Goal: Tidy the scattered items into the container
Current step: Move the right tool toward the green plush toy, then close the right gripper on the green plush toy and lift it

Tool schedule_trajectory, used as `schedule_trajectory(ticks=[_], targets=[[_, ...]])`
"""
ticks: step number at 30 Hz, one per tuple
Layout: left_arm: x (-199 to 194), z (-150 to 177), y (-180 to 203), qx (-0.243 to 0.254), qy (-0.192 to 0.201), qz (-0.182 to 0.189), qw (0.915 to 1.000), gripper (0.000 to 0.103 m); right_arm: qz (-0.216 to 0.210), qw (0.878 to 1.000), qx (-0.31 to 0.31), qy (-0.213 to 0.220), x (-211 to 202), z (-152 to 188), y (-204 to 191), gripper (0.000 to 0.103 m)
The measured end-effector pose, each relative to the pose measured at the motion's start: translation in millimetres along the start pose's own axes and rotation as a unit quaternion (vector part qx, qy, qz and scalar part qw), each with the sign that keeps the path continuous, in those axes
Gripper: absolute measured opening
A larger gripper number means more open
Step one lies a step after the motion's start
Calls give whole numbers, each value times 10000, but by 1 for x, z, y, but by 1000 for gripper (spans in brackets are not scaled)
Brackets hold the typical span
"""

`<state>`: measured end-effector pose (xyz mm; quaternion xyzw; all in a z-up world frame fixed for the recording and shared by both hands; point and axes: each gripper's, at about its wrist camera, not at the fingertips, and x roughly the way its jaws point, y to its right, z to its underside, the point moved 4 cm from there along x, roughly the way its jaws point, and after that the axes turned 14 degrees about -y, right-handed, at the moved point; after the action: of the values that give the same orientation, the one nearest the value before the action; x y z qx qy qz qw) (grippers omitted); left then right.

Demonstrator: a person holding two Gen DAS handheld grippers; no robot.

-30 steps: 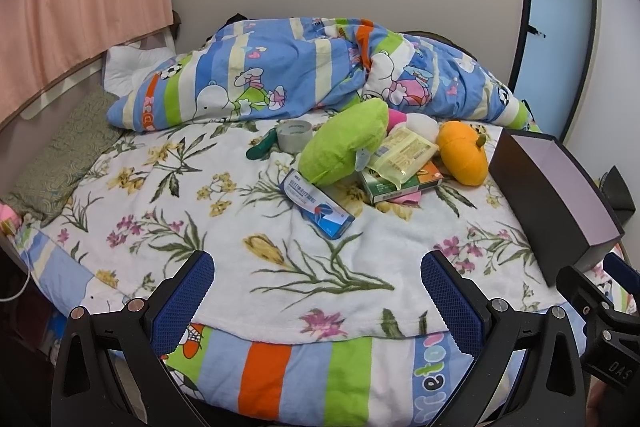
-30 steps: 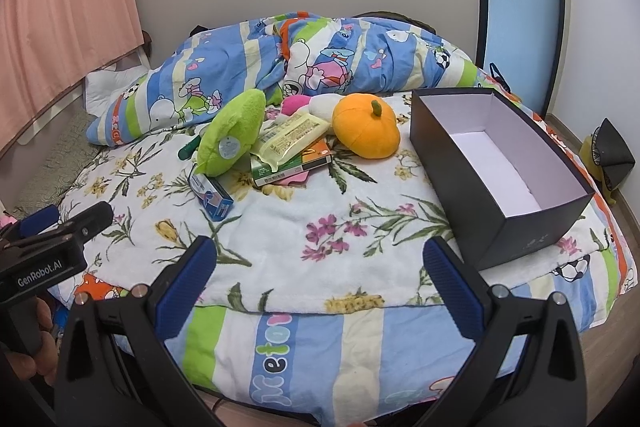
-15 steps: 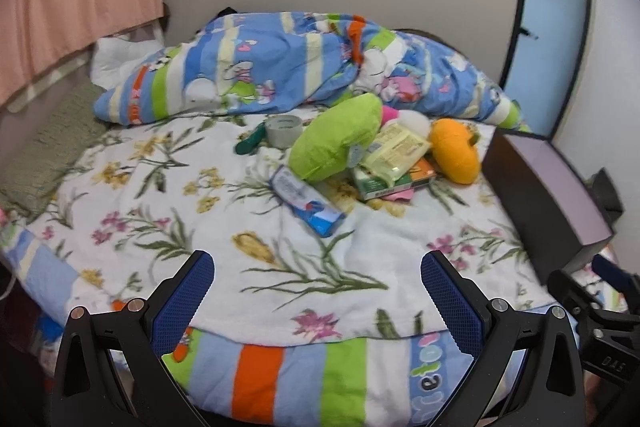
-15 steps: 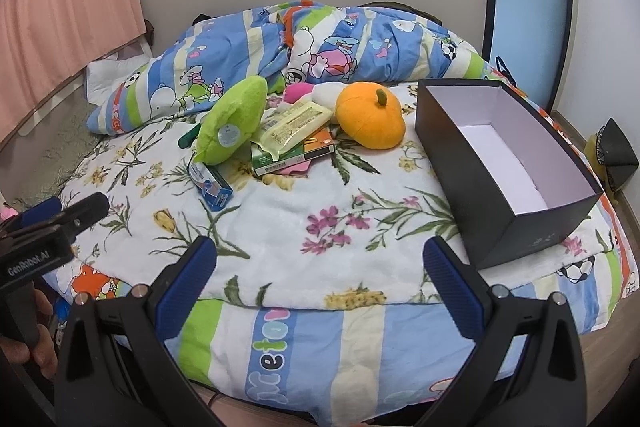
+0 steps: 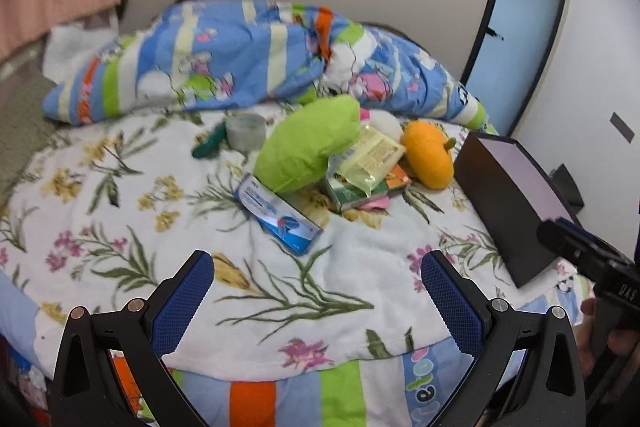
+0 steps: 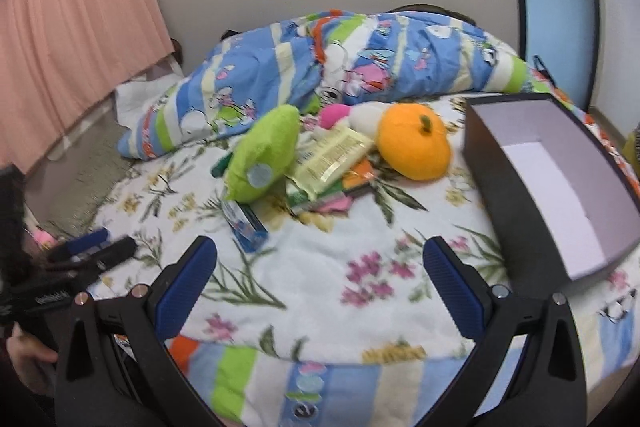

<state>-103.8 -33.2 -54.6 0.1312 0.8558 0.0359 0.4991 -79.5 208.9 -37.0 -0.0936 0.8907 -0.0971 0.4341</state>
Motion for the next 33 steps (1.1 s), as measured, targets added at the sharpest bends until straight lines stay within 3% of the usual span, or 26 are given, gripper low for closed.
schedule_trajectory(ticks=[6,13,21,27,32,33], targets=[[32,-24,-20,-82,-245,-74,9996,103,-540,9984,-8,-141,32,-26,-10,103],[78,-50,-42,-157,-614,228,9977,103,-864,9952,-101,-453,86,-55,-21,103],[130,-81,-53,-359,-962,1239,9870,103,-1594,9832,332,-823,152,-99,-18,103],[159,-97,-54,-377,-1119,1615,9798,103,-2135,9687,693,-1060,191,-126,-16,103],[168,-114,-61,-462,-961,2019,9736,103,-2386,9608,725,-1215,218,-141,-25,103],[168,-118,-66,-569,-929,2289,9673,103,-2421,9595,731,-1242,222,-142,-26,103]])
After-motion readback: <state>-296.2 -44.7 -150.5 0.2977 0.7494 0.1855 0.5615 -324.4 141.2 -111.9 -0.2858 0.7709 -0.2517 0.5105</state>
